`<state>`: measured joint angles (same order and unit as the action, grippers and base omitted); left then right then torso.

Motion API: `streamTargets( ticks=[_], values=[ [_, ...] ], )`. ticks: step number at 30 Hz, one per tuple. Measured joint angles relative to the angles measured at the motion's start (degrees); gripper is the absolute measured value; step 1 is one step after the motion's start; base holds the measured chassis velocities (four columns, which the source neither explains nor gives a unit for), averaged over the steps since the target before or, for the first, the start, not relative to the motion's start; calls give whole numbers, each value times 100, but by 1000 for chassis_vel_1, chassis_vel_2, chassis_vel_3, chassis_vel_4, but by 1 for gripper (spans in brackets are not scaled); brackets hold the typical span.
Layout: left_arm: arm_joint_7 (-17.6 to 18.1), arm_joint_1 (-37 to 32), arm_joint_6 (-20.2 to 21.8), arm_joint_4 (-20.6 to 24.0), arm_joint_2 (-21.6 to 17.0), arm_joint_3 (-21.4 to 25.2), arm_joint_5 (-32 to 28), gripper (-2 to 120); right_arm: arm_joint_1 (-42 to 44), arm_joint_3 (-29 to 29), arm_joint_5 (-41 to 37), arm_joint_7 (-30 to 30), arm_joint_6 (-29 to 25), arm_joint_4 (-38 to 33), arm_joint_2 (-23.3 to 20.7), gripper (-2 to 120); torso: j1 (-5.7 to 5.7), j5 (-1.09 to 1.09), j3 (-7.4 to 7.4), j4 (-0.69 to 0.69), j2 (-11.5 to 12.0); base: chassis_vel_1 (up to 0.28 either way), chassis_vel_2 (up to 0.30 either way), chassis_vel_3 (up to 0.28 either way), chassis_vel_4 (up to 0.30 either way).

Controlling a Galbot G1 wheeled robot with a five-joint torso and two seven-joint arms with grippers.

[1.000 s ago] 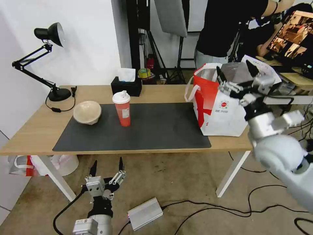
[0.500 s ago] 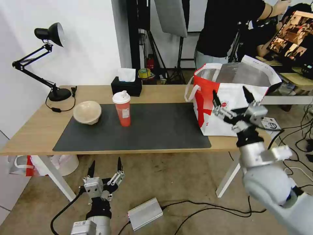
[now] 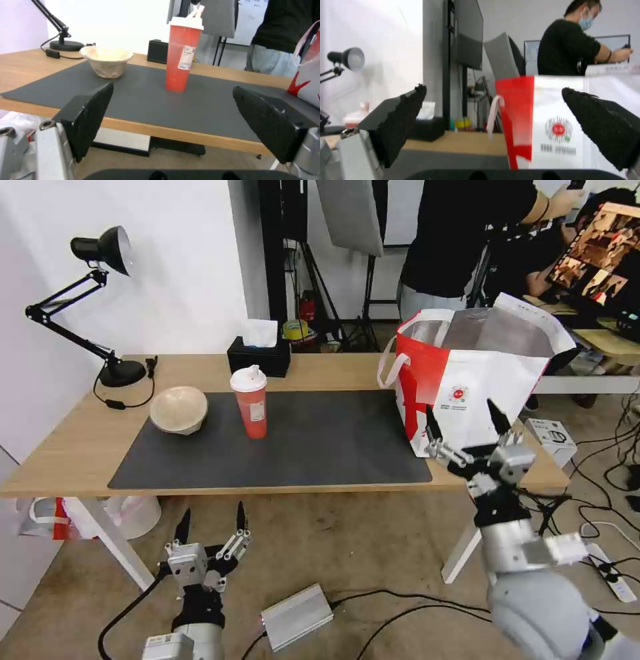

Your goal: Pick up the trash from the table and place it into the takeout bag.

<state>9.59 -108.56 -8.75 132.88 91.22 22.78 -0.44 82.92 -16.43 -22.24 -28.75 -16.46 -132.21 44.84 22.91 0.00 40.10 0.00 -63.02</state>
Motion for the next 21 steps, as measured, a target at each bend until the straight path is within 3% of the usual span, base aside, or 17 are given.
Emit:
streamTargets(
  ticks=[21],
  values=[
    [78,18,-65,-28,-2,15,-16,95,1484,104,417,-340,-109,-114,309,100,0,0,0,0,0,0,0,0,0]
  ],
)
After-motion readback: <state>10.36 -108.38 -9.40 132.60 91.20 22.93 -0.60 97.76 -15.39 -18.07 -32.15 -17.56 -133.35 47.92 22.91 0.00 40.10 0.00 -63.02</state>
